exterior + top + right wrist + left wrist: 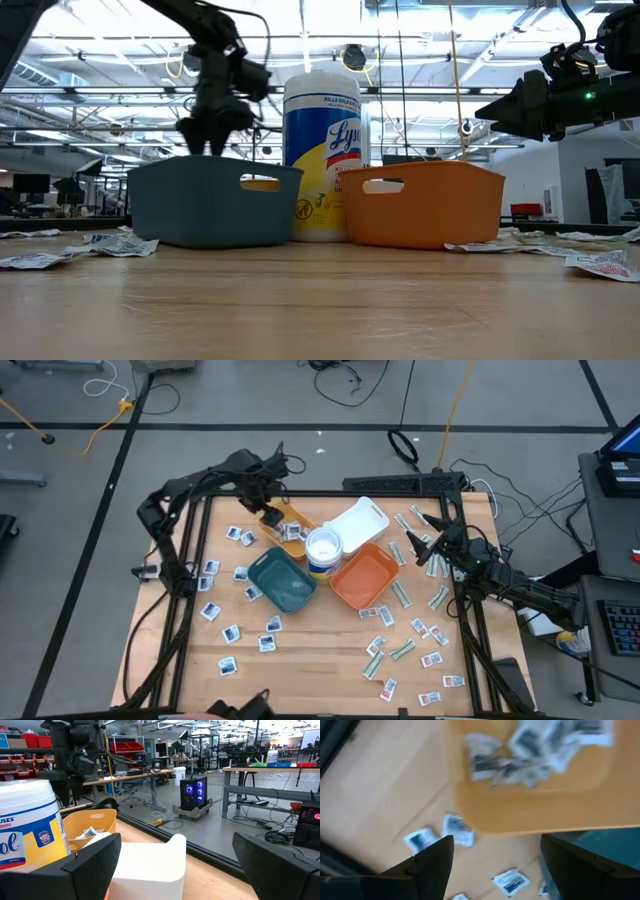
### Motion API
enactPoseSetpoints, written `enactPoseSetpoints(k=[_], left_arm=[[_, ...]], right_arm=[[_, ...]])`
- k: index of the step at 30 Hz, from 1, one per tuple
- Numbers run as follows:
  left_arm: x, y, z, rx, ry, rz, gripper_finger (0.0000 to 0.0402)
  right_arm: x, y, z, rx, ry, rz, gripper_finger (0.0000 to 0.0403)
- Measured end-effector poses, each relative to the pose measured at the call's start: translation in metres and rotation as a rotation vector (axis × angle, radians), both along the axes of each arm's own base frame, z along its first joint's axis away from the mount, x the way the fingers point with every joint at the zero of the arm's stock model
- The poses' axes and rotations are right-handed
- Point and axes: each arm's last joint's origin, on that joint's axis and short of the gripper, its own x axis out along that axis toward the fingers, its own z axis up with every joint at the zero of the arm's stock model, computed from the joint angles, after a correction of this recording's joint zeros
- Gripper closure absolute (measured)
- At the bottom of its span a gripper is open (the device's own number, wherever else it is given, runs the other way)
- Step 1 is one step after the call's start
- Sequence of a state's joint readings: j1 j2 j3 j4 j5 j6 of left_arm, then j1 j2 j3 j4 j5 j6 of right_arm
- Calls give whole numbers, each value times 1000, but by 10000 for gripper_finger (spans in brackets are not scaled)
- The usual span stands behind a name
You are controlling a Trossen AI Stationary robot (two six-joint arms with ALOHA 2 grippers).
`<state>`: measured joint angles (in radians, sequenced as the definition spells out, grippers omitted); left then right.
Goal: Pick & Place First Aid Supplies
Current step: Put the blue pad into the blue bin
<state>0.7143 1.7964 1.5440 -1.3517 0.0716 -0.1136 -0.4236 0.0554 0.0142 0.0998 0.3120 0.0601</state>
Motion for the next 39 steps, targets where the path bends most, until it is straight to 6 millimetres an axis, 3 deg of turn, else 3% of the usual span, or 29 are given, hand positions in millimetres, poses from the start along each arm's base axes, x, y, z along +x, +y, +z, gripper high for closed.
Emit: enactPoseSetpoints(k=[10,15,39], left_arm=[[-64,9,-10,65,58,255,131],[-86,12,-14,52,74,352,138],[-97,-3,-107,18,137,430,156]], right_arm=[[0,0,0,0,0,-1,26],[0,0,0,0,1,0,26],[0,0,0,0,0,-1,26]])
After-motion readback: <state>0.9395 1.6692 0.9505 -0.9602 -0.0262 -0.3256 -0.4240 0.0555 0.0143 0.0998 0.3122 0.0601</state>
